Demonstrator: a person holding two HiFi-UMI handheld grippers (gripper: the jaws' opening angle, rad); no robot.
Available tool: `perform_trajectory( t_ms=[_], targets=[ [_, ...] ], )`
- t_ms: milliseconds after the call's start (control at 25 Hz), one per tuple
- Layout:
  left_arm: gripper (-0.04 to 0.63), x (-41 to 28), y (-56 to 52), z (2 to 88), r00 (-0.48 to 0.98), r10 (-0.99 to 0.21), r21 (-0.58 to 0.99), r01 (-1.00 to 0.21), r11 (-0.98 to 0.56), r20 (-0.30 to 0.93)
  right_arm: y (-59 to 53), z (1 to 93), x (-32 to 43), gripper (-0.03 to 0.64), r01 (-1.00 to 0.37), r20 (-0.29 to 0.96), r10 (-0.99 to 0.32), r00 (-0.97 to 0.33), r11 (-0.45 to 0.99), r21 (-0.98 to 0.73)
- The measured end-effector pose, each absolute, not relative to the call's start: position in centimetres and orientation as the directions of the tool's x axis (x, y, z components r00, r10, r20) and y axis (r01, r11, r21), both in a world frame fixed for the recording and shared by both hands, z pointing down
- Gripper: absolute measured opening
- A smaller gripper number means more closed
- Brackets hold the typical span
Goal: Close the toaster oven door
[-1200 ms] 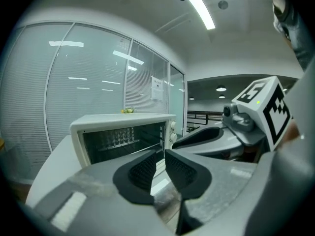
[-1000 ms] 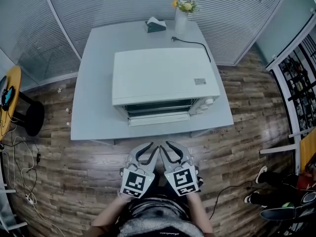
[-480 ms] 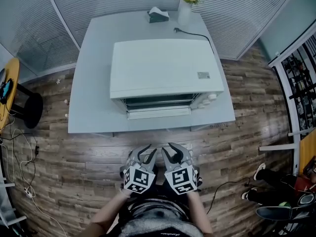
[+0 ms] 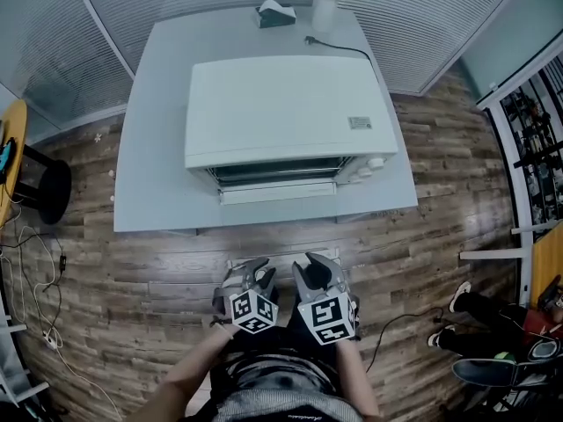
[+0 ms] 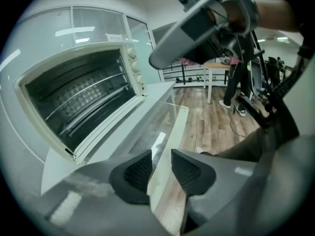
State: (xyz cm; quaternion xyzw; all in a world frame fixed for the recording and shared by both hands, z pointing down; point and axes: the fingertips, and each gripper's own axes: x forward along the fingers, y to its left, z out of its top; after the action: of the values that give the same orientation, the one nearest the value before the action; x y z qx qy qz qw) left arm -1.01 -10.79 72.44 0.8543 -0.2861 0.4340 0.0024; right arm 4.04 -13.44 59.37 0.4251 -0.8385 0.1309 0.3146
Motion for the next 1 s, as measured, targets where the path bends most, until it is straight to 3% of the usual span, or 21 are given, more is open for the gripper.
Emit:
perform_trajectory(
  t_ms=[360,680,1000],
  targets=[
    [0.161,-1.2,-10.4,76.8,0.333,-0.509,-0.425,-0.296,-0.856,0.794,-12.9,60.2,5.0,0.112,-0.807,0.655,-0.62,-0.433,0.59,0.025],
    [0.167,-1.7,-11.0,77.5,0.245,-0.617,-0.609,-0.119,-0.784,0.748,-12.8,60.3,5.3,0.112,-0.802,0.662,-0.611,-0.434,0.597,0.025],
    [0.149,-1.5,-10.5,77.3,0.262,-0.553,-0.547,-0.102,-0.831,0.791,-12.8,60.8,5.4,0.112,-0.788,0.678,-0.599,-0.426,0.613,0.046]
  ],
)
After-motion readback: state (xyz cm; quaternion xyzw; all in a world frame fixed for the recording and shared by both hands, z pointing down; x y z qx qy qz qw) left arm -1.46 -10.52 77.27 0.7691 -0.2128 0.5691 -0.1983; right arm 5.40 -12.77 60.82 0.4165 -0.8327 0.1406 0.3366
